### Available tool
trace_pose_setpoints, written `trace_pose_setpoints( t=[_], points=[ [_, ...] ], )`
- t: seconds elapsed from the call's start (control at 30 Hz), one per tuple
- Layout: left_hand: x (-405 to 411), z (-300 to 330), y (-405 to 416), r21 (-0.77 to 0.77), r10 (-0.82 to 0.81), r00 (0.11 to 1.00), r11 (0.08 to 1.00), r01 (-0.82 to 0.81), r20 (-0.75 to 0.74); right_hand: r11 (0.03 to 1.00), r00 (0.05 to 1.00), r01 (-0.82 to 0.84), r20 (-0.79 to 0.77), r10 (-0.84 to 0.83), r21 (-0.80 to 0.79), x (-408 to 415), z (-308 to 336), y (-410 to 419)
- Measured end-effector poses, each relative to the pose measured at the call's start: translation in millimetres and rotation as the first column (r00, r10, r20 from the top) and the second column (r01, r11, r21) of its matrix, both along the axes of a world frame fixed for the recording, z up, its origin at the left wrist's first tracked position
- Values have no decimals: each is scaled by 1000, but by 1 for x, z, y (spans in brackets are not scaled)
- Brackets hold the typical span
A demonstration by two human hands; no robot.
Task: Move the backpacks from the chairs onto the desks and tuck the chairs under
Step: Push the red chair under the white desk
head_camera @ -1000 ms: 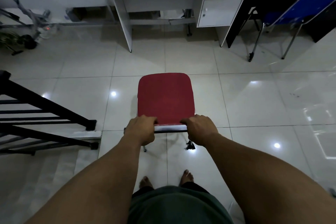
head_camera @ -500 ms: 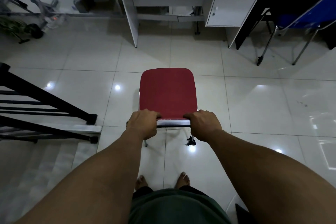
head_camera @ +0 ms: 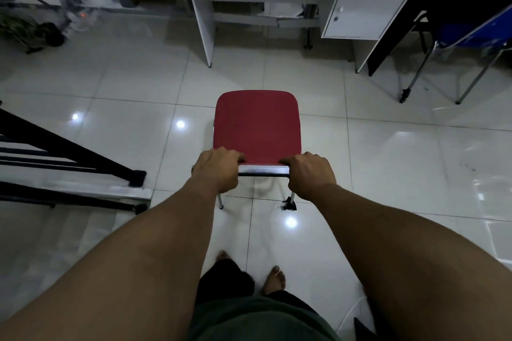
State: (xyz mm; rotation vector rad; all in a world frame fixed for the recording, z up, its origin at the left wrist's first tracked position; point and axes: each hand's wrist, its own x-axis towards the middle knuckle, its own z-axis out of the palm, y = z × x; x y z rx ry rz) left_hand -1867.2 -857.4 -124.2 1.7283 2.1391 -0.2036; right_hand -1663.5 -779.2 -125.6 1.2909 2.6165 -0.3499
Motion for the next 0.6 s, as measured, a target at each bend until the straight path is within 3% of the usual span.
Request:
trace_pose_setpoints(
  t=[0.6],
  points=[
    [-85, -2, 118, 16, -2, 1000, 1000, 2, -17, 997, 997, 78, -5, -78, 0, -84, -2, 100]
  ],
)
